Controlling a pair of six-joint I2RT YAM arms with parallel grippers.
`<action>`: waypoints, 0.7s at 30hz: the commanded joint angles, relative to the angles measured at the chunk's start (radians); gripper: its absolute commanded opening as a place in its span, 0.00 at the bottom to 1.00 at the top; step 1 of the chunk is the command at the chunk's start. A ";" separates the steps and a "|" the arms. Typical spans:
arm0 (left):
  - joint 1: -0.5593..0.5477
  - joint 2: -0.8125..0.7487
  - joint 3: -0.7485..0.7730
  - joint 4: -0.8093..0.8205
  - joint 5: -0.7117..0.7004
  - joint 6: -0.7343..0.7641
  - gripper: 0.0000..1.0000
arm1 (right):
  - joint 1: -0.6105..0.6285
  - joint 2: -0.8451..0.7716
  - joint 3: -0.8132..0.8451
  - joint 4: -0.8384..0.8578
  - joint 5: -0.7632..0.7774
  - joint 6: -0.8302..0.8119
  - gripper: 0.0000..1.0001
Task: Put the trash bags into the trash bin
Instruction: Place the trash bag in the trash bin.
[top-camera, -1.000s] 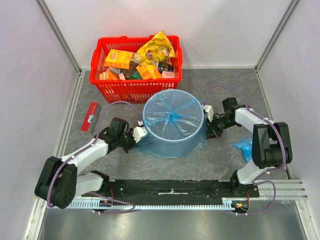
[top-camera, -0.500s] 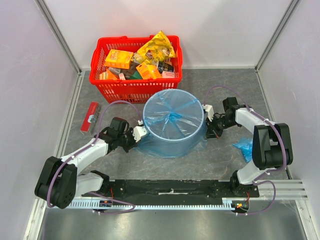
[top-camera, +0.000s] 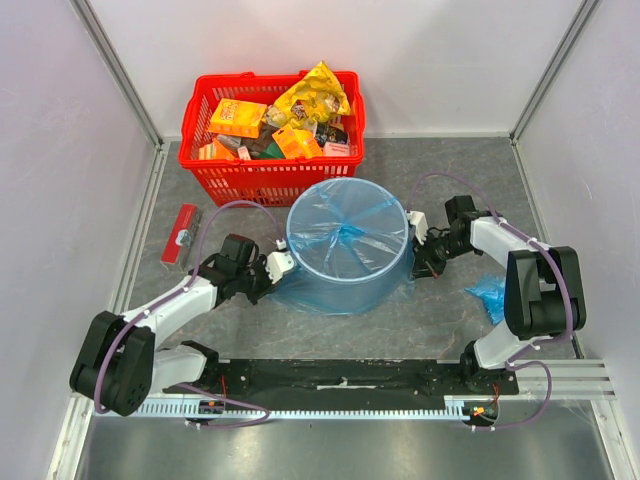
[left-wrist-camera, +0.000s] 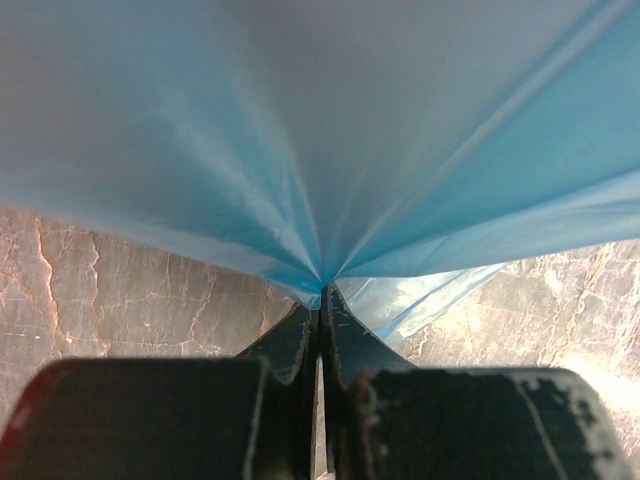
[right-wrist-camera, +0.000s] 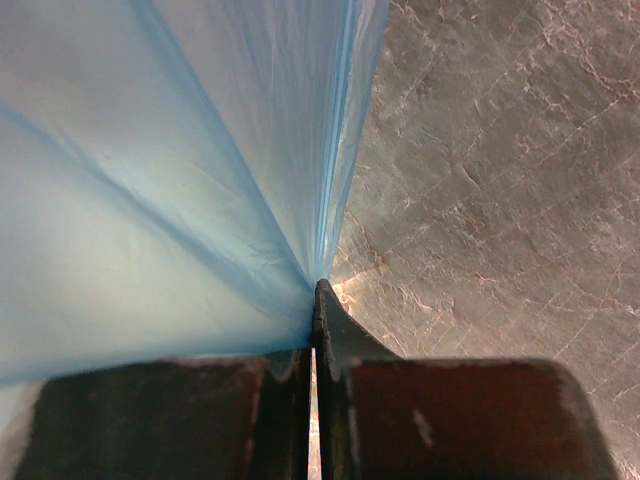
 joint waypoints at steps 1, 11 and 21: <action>0.003 0.000 0.023 -0.041 -0.096 -0.008 0.07 | -0.006 -0.034 -0.009 0.005 0.065 -0.013 0.04; 0.005 -0.127 0.029 -0.064 -0.051 -0.048 0.42 | -0.009 -0.101 0.037 -0.033 0.039 0.002 0.22; 0.006 -0.296 0.095 -0.193 0.053 -0.051 0.66 | -0.009 -0.191 0.129 -0.122 0.029 0.013 0.47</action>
